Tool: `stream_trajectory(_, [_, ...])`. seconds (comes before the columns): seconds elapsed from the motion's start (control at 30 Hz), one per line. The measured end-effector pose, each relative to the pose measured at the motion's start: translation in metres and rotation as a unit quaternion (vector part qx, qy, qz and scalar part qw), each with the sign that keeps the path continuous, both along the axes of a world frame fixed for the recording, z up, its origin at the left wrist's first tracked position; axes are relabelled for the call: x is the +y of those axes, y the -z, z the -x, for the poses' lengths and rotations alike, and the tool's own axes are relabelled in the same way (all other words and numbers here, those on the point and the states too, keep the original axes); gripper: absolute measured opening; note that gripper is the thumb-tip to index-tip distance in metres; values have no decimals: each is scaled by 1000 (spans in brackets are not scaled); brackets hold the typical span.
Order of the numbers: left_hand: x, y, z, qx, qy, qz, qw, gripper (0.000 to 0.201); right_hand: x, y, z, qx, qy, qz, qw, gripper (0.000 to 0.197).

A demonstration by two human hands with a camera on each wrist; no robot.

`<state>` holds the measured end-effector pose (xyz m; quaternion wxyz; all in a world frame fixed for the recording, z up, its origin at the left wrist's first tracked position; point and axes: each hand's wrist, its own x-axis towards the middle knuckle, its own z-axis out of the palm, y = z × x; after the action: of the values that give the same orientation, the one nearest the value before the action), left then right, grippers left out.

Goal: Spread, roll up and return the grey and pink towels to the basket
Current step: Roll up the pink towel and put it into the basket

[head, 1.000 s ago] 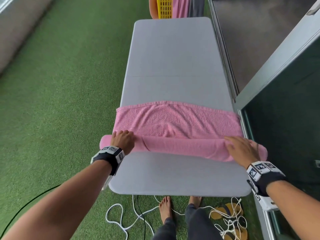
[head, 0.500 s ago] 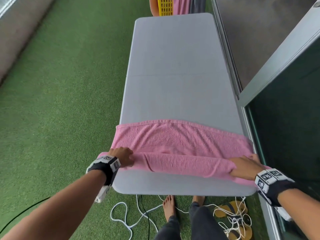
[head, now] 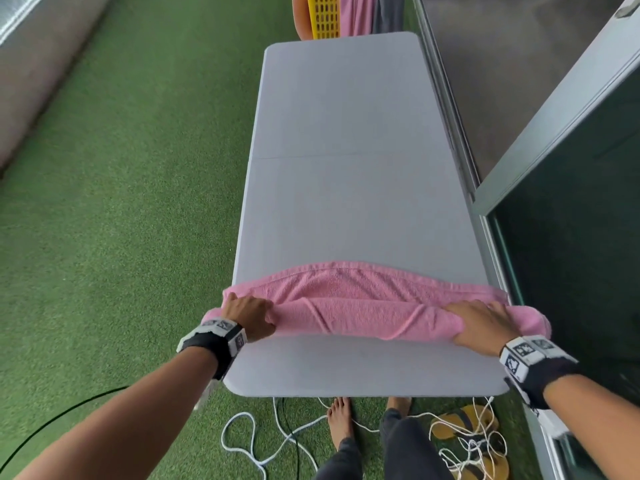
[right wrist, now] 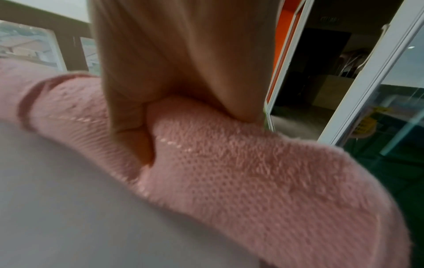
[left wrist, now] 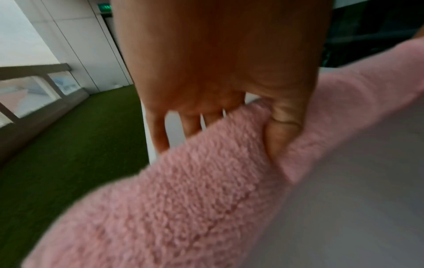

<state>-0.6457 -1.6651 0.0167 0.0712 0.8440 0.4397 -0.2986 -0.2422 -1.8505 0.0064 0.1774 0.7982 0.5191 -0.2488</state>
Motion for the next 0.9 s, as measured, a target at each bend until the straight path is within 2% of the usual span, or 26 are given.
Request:
stream_trajectory(0.07, [10,-7,-2,4,-24,63,998,36,17,-9,-2,-42,81,37,995,49])
stream_trajectory(0.1, [15,-9,-2,-25,-37,57,997,35,23,-11,-8,-19,51,5,998,45])
stream_trajectory(0.17, [18,-9,-2,-124,-67,-5,990,42,27,-13,-22,60,-3,-48,997,47])
stream_trajectory(0.23, [14,-4,-2,-198,-81,-48,976,62,23,-11,-32,81,20,-91,992,57])
stream_trajectory(0.27, [10,0,0,-199,-75,-41,976,69,24,-7,-31,95,28,-109,989,67])
stream_trajectory(0.37, [2,15,6,-128,-24,-34,991,80,14,6,-25,42,-57,-92,993,80])
stream_trajectory(0.5, [24,10,-2,-97,4,-55,994,51,30,-2,-31,-10,-68,-99,993,53])
stream_trajectory(0.6, [56,1,-10,-106,-8,-53,993,40,54,-8,-44,4,-34,-96,995,50])
stream_trajectory(0.7, [74,-1,-14,-144,-58,-71,985,59,70,-11,-60,15,-10,-130,991,49])
stream_trajectory(0.8, [79,2,-7,-99,-52,-29,993,72,74,-19,-64,74,-9,-95,993,64])
stream_trajectory(0.9, [79,3,-8,-69,-43,-25,996,66,67,-21,-64,53,-32,-84,995,58])
